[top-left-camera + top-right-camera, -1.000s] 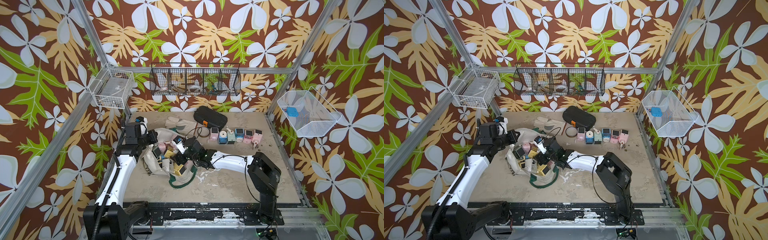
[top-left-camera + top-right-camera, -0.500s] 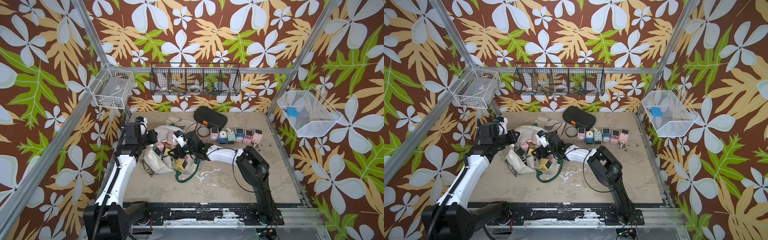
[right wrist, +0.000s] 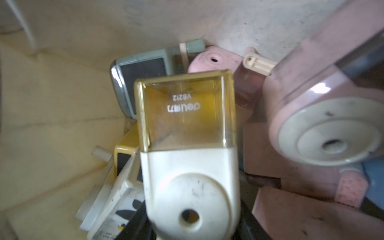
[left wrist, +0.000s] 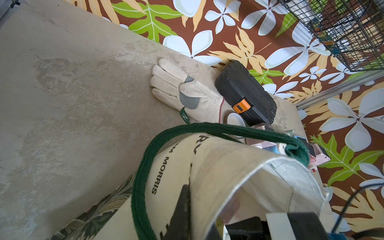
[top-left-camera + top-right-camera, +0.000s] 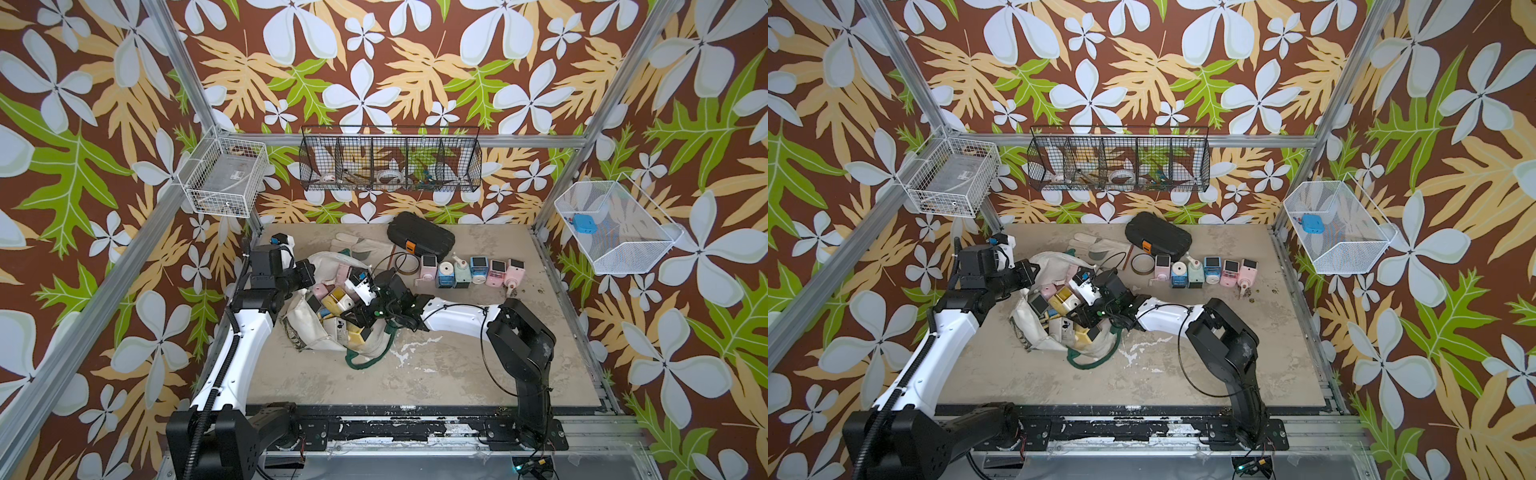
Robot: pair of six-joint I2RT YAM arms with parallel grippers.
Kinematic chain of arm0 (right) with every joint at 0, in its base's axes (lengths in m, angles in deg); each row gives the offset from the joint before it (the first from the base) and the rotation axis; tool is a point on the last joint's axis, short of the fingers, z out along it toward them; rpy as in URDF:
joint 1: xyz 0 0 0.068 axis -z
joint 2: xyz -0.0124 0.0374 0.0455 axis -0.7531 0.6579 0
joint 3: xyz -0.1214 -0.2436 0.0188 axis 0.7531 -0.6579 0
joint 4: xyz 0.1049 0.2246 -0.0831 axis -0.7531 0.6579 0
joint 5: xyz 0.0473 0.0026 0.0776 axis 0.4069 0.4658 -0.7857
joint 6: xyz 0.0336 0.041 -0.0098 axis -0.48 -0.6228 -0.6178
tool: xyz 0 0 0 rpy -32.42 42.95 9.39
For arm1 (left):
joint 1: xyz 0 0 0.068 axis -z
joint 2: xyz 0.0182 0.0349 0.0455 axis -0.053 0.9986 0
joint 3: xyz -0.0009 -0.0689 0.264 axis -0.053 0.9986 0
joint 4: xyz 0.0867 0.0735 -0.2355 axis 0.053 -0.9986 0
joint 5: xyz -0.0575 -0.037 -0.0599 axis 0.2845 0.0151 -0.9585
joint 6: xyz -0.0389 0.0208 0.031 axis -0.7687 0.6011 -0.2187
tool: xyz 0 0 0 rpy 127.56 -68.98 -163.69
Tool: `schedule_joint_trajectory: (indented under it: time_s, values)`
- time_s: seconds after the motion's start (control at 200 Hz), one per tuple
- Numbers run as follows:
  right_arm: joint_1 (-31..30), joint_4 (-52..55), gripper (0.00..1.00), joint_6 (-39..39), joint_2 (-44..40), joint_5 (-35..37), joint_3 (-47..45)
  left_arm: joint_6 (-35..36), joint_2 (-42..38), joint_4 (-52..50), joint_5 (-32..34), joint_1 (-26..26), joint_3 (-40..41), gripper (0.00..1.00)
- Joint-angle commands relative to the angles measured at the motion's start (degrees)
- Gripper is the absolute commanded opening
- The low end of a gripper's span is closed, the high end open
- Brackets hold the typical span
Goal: Take out the pencil sharpeners from the tote bags
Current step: Pick up the pencil sharpener from the canvas bag.
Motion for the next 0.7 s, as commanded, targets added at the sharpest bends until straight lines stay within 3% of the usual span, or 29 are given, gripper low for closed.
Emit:
schedule_joint_trajectory:
  time_s: [0.0,0.18,0.375,0.601,0.696]
  values:
    - [-1.39,-1.54,0.5,3.6,-0.5,-2.37,-0.16,-0.75,0.08,3.95,-1.44,-0.03,-0.34,0.0]
    - [-1.64,-0.43,0.55,3.69,1.78,0.17,1.69,-0.74,0.08,4.03,-1.4,-0.04,-0.24,0.0]
    - [-1.62,-0.99,0.7,3.43,3.53,5.11,3.67,-0.76,0.08,3.99,-1.4,-0.04,-0.31,0.0]
    - [-1.62,1.33,0.72,4.82,7.09,6.82,9.29,-0.64,0.08,3.87,-1.32,-0.06,-0.33,0.0]
    - [-1.64,1.53,0.66,5.21,8.43,5.45,11.14,-0.64,0.08,3.87,-1.23,-0.05,-0.29,0.0]
